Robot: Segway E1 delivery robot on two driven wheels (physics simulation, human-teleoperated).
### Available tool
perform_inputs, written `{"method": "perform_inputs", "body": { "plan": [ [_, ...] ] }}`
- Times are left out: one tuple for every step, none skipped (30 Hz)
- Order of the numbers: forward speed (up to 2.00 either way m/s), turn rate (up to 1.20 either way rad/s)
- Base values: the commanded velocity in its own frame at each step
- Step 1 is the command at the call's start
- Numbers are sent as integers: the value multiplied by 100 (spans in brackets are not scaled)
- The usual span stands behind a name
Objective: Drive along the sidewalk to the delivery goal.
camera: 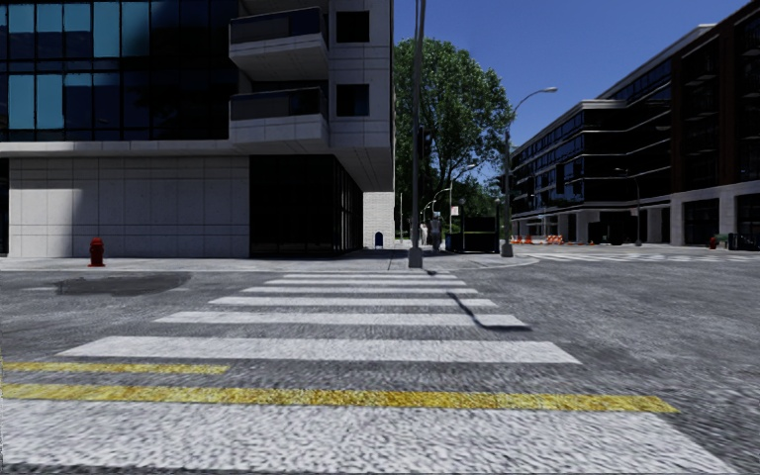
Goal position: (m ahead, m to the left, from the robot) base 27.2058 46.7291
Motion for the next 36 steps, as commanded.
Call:
{"method": "perform_inputs", "body": {
  "plan": [
    [155, 0],
    [155, 0],
    [155, 0],
    [155, 0],
    [155, 0],
    [155, 0],
    [155, 0],
    [155, 0],
    [155, 0],
    [155, 0],
    [155, 0],
    [155, 0],
    [155, 0],
    [155, 0],
    [155, 0],
    [155, 0],
    [155, 0],
    [155, 0],
    [155, 0],
    [155, 0],
    [155, 0],
    [155, 0],
    [155, 0],
    [155, 0],
    [155, 0],
    [155, 0],
    [155, 0],
    [155, 0],
    [155, 0],
    [155, 0],
    [155, 0],
    [155, 0],
    [155, 0],
    [155, 0],
    [155, 0],
    [155, 0]
  ]
}}
